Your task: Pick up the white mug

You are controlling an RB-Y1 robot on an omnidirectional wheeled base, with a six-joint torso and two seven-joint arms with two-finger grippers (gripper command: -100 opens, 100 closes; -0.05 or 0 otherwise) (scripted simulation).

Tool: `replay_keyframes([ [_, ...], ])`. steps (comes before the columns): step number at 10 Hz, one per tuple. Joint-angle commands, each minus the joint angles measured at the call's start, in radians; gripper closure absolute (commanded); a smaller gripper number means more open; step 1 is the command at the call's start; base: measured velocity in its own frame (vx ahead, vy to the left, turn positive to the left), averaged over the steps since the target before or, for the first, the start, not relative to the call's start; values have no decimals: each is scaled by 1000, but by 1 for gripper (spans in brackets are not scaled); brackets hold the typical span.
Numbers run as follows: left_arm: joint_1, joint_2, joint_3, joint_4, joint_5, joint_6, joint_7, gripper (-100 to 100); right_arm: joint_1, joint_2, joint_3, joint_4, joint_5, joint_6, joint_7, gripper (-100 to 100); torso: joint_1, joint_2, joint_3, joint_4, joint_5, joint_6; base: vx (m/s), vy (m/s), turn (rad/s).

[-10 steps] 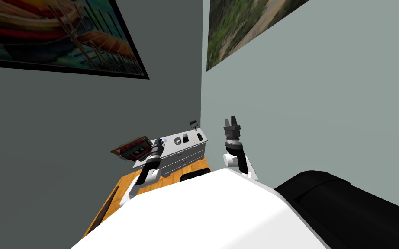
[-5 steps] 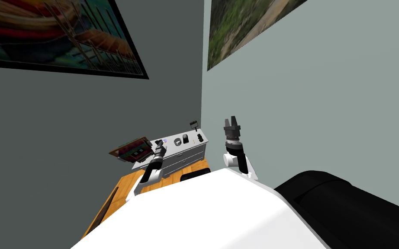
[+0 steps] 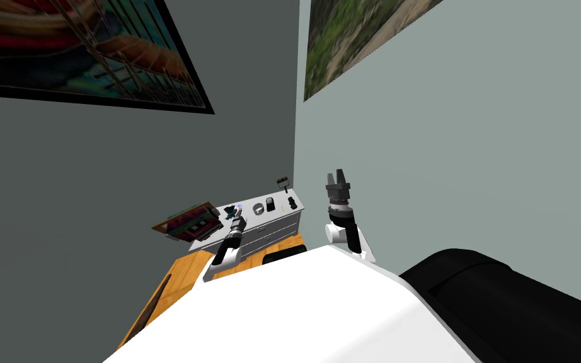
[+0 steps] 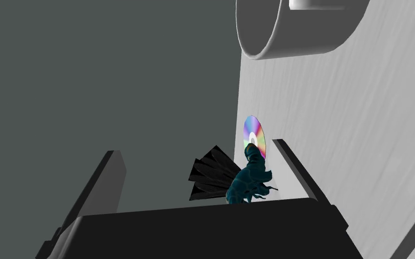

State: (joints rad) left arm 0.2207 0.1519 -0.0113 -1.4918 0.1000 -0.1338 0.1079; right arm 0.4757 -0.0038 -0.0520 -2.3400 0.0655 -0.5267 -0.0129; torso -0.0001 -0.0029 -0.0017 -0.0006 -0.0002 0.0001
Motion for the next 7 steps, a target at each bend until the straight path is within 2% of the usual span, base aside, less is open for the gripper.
replay_keyframes([
  [1, -14, -14, -5, 42, 3, 17, -3, -100, 0, 0, 0, 0, 0, 0, 0, 0, 0, 0, 0, 0, 0, 0, 46, 0, 19],
  [3, -20, -29, -9, 65, 4, 27, -6, -100, 0, 0, 0, 0, 0, 0, 0, 0, 0, 0, 0, 0, 0, 0, 33, -2, 9],
  [4, -30, -65, -16, 103, 6, 44, -12, -100, 0, 0, 0, 0, 0, 0, 0, 0, 0, 0, 0, 0, 0, 0, 71, -11, 18],
  [7, -42, -138, -24, 145, 8, 62, -18, -100, 0, 0, 0, 0, 0, 0, 0, 0, -1, -2, -1, 0, 0, 0, 62, -5, 9],
])
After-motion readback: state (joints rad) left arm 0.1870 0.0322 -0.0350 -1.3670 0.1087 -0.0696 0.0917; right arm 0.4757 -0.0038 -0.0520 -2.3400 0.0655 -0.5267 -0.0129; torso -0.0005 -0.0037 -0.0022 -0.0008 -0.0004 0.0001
